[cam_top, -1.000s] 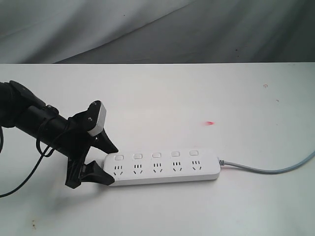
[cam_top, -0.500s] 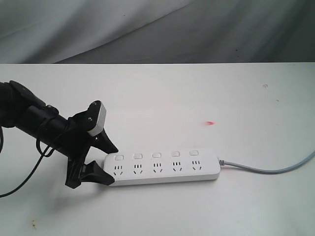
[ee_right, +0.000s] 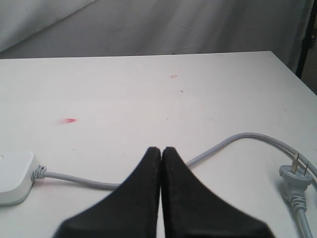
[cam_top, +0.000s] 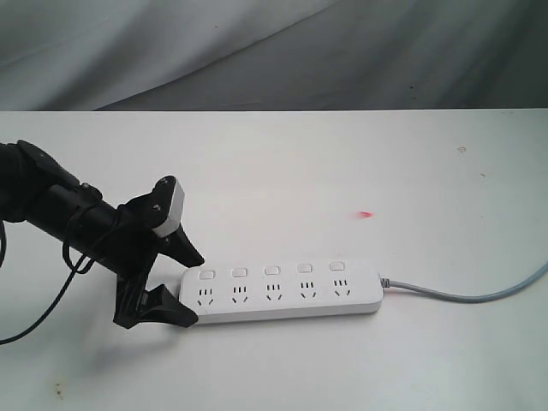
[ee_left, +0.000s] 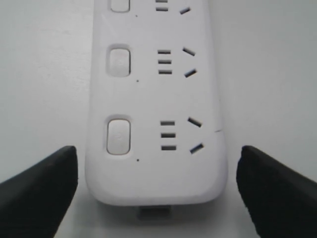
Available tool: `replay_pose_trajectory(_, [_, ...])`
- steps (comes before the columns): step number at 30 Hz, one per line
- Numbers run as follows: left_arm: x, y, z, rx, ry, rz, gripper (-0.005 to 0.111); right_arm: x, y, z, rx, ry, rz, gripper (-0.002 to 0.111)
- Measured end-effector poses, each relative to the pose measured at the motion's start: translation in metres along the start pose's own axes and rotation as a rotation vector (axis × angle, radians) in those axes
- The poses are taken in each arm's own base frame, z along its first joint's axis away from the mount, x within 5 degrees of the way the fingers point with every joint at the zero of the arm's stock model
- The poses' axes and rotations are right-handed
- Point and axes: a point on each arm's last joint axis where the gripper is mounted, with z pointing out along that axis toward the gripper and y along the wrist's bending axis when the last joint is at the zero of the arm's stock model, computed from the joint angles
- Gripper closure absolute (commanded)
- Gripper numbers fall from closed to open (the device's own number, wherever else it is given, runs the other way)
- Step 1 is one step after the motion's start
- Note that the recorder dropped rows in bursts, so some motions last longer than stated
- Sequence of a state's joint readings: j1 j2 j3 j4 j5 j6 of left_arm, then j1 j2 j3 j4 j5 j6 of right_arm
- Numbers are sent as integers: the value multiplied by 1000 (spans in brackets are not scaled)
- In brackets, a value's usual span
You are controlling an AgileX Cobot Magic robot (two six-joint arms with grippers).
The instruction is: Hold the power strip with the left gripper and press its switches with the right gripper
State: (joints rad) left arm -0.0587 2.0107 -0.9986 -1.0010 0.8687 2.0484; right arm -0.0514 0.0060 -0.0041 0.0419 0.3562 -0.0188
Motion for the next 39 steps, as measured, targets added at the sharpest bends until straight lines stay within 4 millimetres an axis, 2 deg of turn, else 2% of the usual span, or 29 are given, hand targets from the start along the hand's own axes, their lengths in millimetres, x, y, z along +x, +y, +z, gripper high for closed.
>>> replay_pose_trajectory(4, [-3,0,-4,-9,-1,-47,22,0,0,0,0,0,0,108])
replay_pose_trajectory(7, [-15,-3,-19,-51,-14,-43,24,0,0,0,0,0,0,108])
replay_pose_trajectory(9, [-28,-7,-35,-98,-33,-19,29,0,0,0,0,0,0,108])
replay_pose_trajectory(12, [-52,-17,-66,-191,-66,39,45,0,0,0,0,0,0,108])
replay_pose_trajectory(14, [-67,-25,-87,-260,-88,72,61,0,0,0,0,0,0,108])
replay_pose_trajectory(19, [-105,-59,-144,-467,-172,179,102,0,0,0,0,0,0,108])
replay_pose_trajectory(20, [-112,-67,-156,-514,-196,199,107,0,0,0,0,0,0,108])
replay_pose_trajectory(24, [-132,-98,-193,-665,-285,235,106,0,0,0,0,0,0,108])
replay_pose_trajectory(29, [-147,-143,-225,-714,-454,101,106,0,0,0,0,0,0,108])
replay_pose_trajectory(33, [-154,-180,-245,-718,-570,31,106,0,0,0,0,0,0,108])
replay_pose_trajectory(39, [-157,-228,-265,-773,-656,98,106,0,0,0,0,0,0,108])
